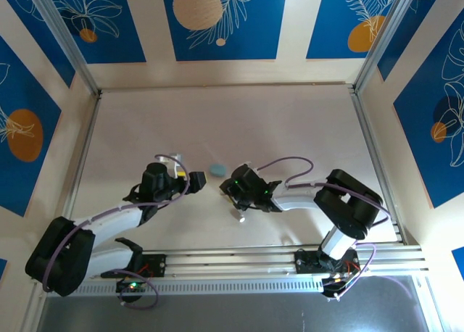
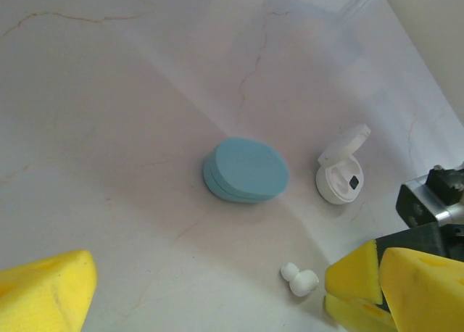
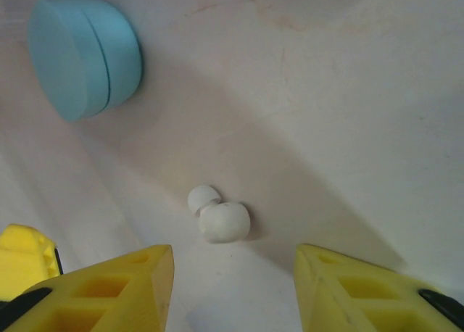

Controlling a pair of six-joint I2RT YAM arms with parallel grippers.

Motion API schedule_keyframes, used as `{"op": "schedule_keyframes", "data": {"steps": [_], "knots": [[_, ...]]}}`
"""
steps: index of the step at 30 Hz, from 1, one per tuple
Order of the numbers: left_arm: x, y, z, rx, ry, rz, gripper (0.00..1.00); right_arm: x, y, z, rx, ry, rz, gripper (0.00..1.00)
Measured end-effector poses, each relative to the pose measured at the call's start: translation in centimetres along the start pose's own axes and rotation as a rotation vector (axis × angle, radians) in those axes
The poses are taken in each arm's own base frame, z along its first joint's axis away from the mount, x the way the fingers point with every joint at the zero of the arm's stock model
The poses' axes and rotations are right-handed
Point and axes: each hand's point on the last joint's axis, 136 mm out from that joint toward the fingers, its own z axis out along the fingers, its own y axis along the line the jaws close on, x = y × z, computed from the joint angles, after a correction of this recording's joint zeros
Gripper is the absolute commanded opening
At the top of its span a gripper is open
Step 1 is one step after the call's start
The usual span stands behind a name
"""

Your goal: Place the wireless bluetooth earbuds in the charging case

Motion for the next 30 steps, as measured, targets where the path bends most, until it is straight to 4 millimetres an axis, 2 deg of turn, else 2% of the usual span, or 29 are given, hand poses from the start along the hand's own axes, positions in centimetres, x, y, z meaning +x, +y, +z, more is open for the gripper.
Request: {"op": "schedule_keyframes", "data": {"steps": [10,21,30], "knots": [[-0.6,-0.5,-0.4,0.027,-0.017,-0.008,1.00,-0.1,0.7,0.6,-0.036,0.001,0.024,0.47],[-1.0,-0.8,-0.6,0.033,-0.030,-0.005,1.00,-0.5,1.0,1.0,-0.049,0.014,0.037,0.43],[-1.0,-0.9,-0.7,0.041,-0.030,-0.004,1.00,-1.5,2.1,1.7,-0.083,0.001,0.051,0.41]]}}
